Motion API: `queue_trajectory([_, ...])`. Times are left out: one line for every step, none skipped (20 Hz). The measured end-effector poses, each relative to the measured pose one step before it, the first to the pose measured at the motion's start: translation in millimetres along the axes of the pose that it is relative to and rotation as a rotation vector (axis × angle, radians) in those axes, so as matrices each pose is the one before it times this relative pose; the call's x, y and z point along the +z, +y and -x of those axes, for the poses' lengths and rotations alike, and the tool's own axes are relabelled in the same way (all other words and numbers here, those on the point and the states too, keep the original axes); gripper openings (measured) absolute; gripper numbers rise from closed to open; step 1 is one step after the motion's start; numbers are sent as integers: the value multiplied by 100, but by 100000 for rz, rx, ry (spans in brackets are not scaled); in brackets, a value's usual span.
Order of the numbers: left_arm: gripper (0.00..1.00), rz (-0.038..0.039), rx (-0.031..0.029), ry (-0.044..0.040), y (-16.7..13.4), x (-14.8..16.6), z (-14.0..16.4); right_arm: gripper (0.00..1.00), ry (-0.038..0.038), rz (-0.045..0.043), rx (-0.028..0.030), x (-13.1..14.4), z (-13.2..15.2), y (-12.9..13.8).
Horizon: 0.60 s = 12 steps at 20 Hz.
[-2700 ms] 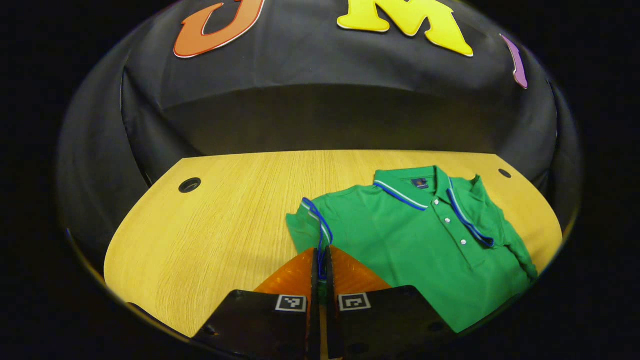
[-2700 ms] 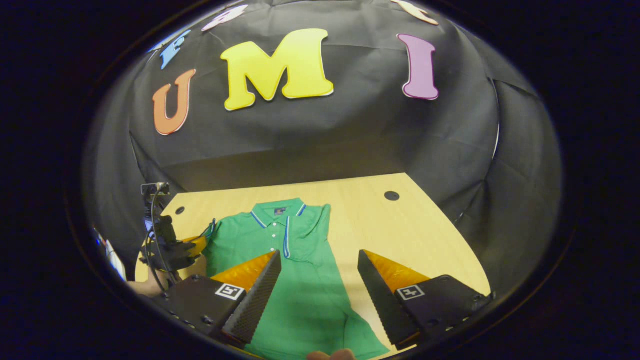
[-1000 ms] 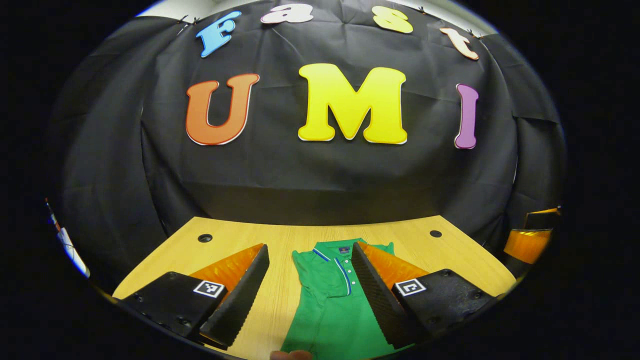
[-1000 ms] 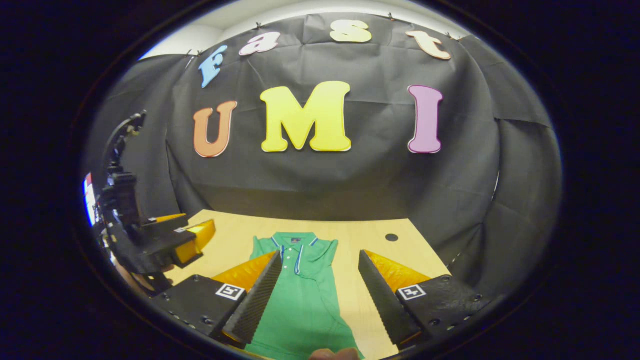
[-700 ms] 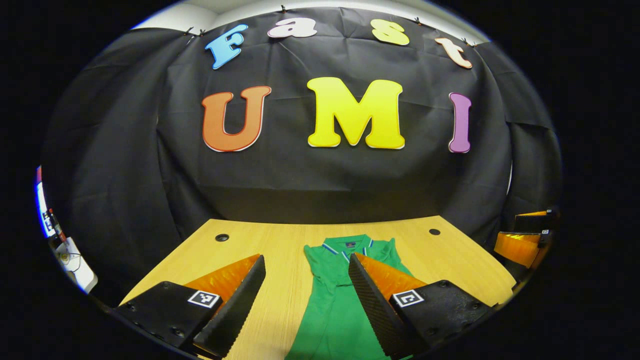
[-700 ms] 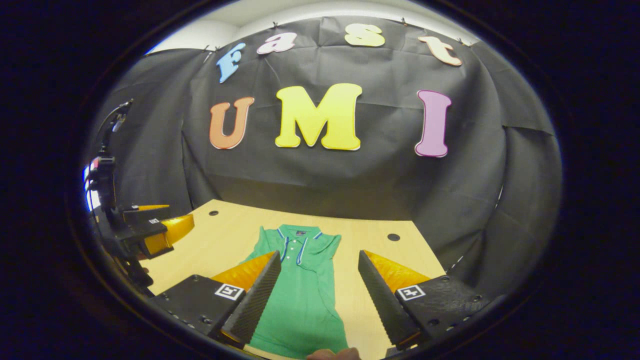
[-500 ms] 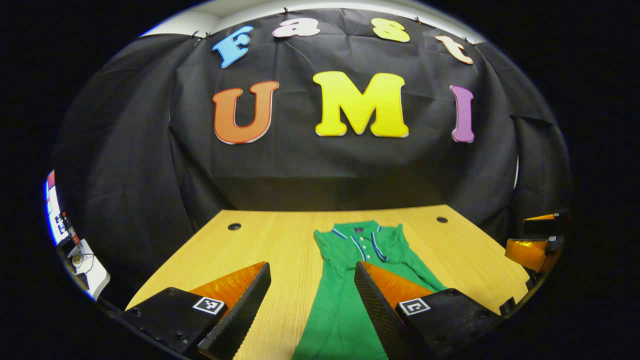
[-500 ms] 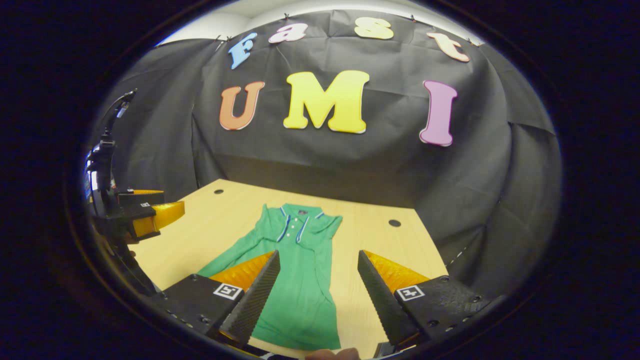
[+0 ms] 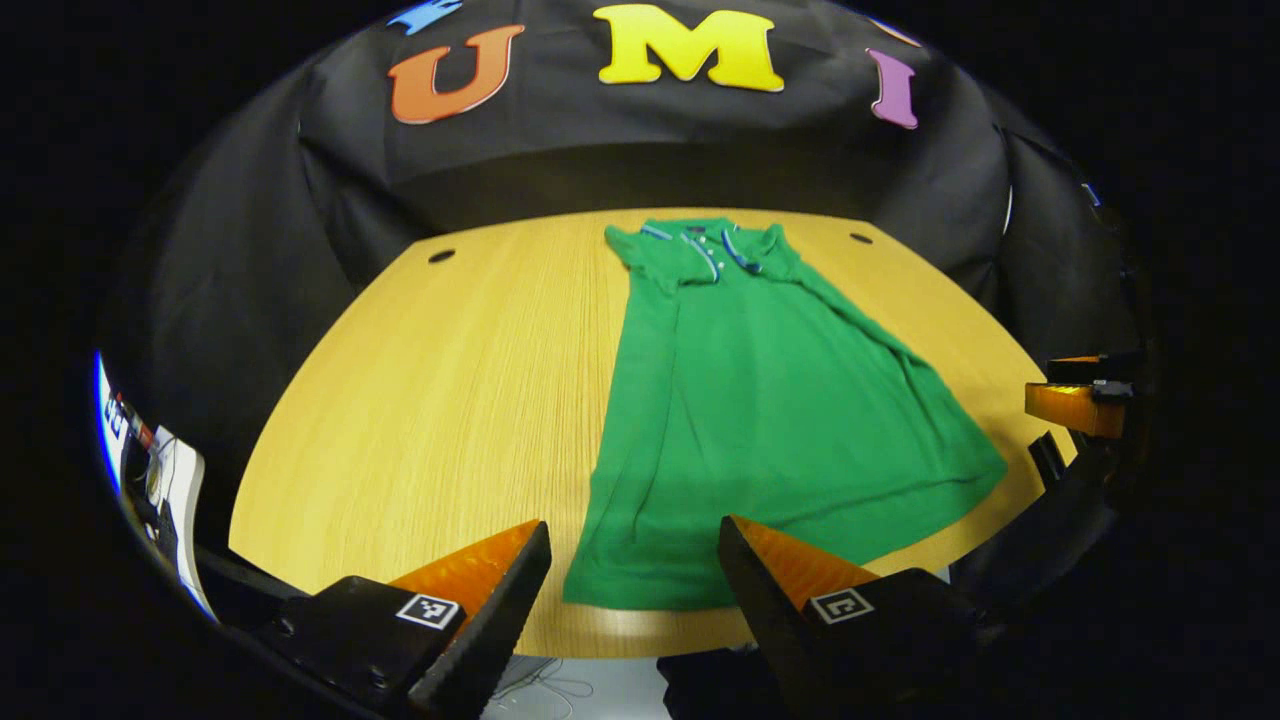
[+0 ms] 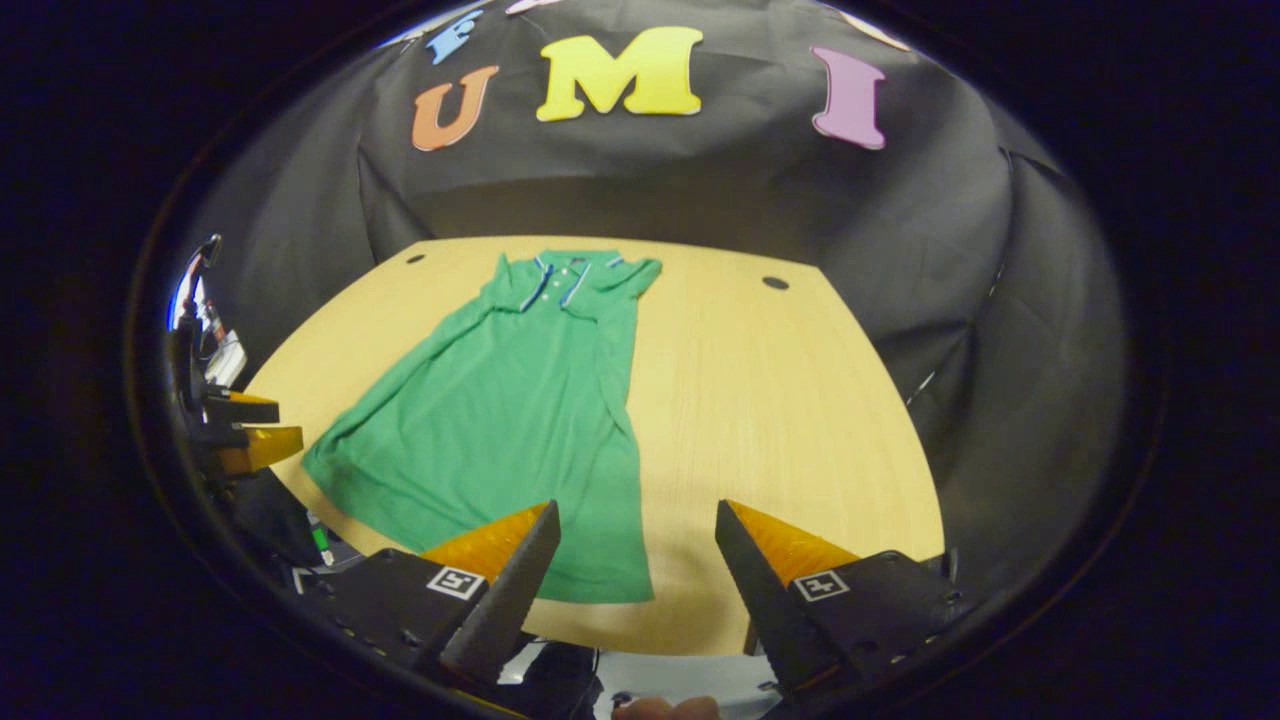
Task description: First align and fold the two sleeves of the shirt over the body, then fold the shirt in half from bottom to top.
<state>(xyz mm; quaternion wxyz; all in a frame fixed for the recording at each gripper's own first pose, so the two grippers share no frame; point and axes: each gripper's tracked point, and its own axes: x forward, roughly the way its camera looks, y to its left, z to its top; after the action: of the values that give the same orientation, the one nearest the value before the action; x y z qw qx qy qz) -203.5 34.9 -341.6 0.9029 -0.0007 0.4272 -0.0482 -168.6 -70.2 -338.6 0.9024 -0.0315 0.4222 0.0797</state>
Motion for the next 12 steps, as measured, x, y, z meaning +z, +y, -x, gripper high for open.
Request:
queue_trajectory([100,160,735,1837,280,-698,-29,96,3413,-269,9,-1034,-468,-59])
queue_trajectory([100,28,388,1118,151,-567,-238,96,2413,-485,63,-821,-503,-23])
queue_trajectory([100,-366,194,1508,198,-681,-345,96,2293,-568,162,-596,-534,188])
queue_trajectory([100,-734,94,1889,255,-723,-509,96,2598,-376,-27,-727,-871,163])
queue_trajectory([100,-755,345,605,189,-235,-309,96,1652,-311,-143,-398,-457,155])
queue_trajectory([100,-561,463,214,246,-145,-383,96,1737,189,-20,-504,-599,155])
queue_trajectory([100,-189,-11,165,137,-84,-85,98,1094,557,31,-273,-417,225])
queue_trajectory([100,-239,-62,188,146,-189,-148,97,904,588,-353,-124,-442,115])
queue_trajectory([100,-228,-80,607,153,-217,-190,98,569,287,-67,-117,-234,82])
queue_trajectory([100,58,-401,803,63,-262,-248,98,377,-36,228,-77,-277,246])
queue_trajectory([100,291,-95,789,49,-300,-226,96,599,62,54,-96,-235,88])
queue_trajectory([100,356,-381,914,-6,-232,-46,96,601,272,-75,-194,-270,22])
